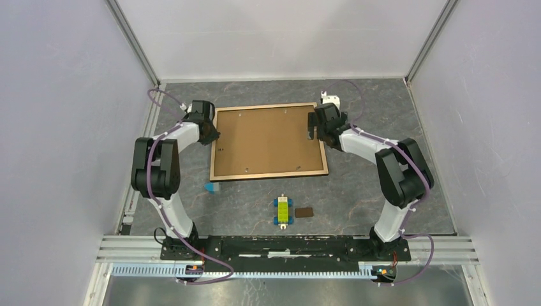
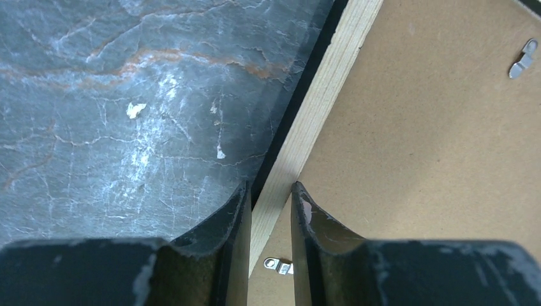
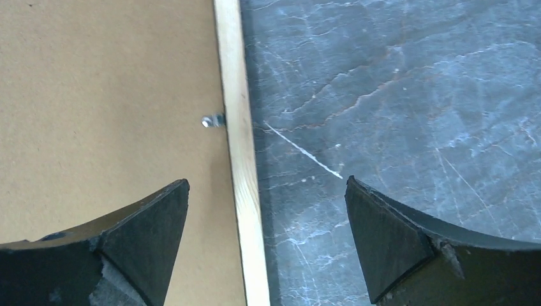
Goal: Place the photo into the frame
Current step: Adjust the photo frame at the center of the board.
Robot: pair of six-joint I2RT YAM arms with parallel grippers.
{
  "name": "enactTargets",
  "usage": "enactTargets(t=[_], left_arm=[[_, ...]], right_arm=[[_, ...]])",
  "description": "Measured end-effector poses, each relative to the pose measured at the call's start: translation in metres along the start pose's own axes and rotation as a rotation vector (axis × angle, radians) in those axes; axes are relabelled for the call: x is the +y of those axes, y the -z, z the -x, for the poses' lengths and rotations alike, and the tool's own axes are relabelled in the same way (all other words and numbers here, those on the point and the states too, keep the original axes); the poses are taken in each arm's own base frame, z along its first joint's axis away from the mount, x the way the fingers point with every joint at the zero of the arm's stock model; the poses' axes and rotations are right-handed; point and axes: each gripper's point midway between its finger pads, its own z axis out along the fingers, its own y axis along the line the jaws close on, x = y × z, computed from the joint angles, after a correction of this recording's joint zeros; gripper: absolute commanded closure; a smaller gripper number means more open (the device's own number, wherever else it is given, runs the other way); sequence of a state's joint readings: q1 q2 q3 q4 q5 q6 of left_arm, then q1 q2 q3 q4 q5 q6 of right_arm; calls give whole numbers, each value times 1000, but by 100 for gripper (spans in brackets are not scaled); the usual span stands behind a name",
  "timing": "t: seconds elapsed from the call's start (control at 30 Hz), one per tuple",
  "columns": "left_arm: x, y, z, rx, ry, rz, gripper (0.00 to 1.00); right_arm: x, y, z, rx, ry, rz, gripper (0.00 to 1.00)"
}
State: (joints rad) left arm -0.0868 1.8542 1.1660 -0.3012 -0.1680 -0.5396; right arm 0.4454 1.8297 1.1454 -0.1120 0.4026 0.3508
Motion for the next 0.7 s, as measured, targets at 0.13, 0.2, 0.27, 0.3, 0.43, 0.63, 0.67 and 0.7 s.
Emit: enactTargets(t=[0.13, 0.2, 0.27, 0.3, 0.43, 0.63, 0.67, 0.7], left_arm=[[3, 2, 0, -29, 134, -14, 98], [6, 4, -1, -40, 214, -18, 98], [6, 5, -2, -49, 291, -24, 98], [7, 5, -3, -53, 322, -26, 98], [7, 11, -11, -69, 465, -45, 98], [-5, 28, -41, -50, 611, -84, 98], [-10, 32, -49, -44, 635, -100, 98], [-16, 36, -58, -37, 666, -125, 98]], right_arm=[[-9, 8, 1, -29, -28, 1, 2], [-9, 8, 1, -29, -35, 5, 2], [-8, 8, 0, -27, -38, 10, 2], [-7, 8, 0, -26, -40, 13, 2], [-6, 13, -1, -20, -53, 26, 2], [0, 27, 3, -10, -113, 73, 2], [4, 29, 2, -3, -124, 95, 2], [8, 30, 0, 4, -132, 119, 2]])
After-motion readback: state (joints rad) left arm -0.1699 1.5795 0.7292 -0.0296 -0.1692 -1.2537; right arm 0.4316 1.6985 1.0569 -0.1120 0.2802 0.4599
